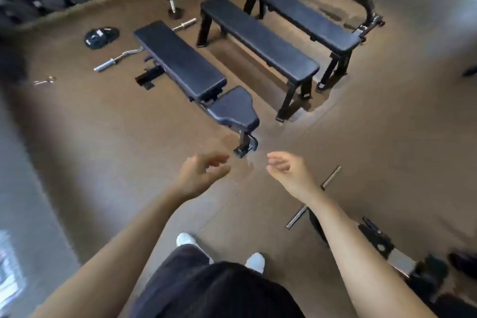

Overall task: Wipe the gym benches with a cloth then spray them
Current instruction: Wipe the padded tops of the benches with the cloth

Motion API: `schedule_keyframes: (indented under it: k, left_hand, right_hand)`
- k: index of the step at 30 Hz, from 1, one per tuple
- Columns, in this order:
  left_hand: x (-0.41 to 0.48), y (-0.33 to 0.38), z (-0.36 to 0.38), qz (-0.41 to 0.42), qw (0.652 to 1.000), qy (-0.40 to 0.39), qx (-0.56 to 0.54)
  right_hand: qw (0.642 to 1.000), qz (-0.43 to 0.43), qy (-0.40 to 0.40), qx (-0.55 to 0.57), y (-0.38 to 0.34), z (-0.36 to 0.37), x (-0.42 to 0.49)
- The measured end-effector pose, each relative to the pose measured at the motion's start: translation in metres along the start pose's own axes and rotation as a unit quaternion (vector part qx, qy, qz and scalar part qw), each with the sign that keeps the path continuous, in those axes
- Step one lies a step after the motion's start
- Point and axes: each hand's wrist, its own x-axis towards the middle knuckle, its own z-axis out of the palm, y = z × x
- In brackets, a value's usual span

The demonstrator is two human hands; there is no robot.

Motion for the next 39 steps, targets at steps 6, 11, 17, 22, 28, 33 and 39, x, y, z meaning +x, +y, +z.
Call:
schedule_keyframes:
  k: [6,11,17,22,28,33,39]
  left_hand:
    - [-0.051,-0.086,-0.028,-0.100,0.992,0.042,-0.060]
    - [-0.093,-0.160,-0.067,-0.181,0.976,0.091,-0.075]
    - [-0.140,-0.224,-0.109,-0.266,0.951,0.133,-0.082]
    - [-0.173,-0.256,-0.131,-0.327,0.912,0.205,-0.136]
    - [-0.209,-0.300,-0.156,-0.419,0.841,0.286,-0.188]
    - [-0.227,-0.332,-0.192,-0.480,0.778,0.350,-0.204]
    - [-0.244,-0.383,-0.229,-0.531,0.685,0.433,-0.249]
  right_hand:
    - [0.990,0.028,-0.125,-0.056,-0.041,0.088,0.018]
    - [0.971,0.007,-0.218,-0.098,-0.095,0.167,0.053]
    - [0.922,-0.067,-0.323,-0.200,-0.162,0.258,0.094]
    - [0.867,-0.133,-0.404,-0.259,-0.218,0.334,0.119]
    - [0.797,-0.195,-0.492,-0.291,-0.273,0.441,0.150]
    - [0.738,-0.240,-0.565,-0.281,-0.316,0.530,0.175]
    - [0.684,-0.270,-0.618,-0.276,-0.352,0.638,0.189]
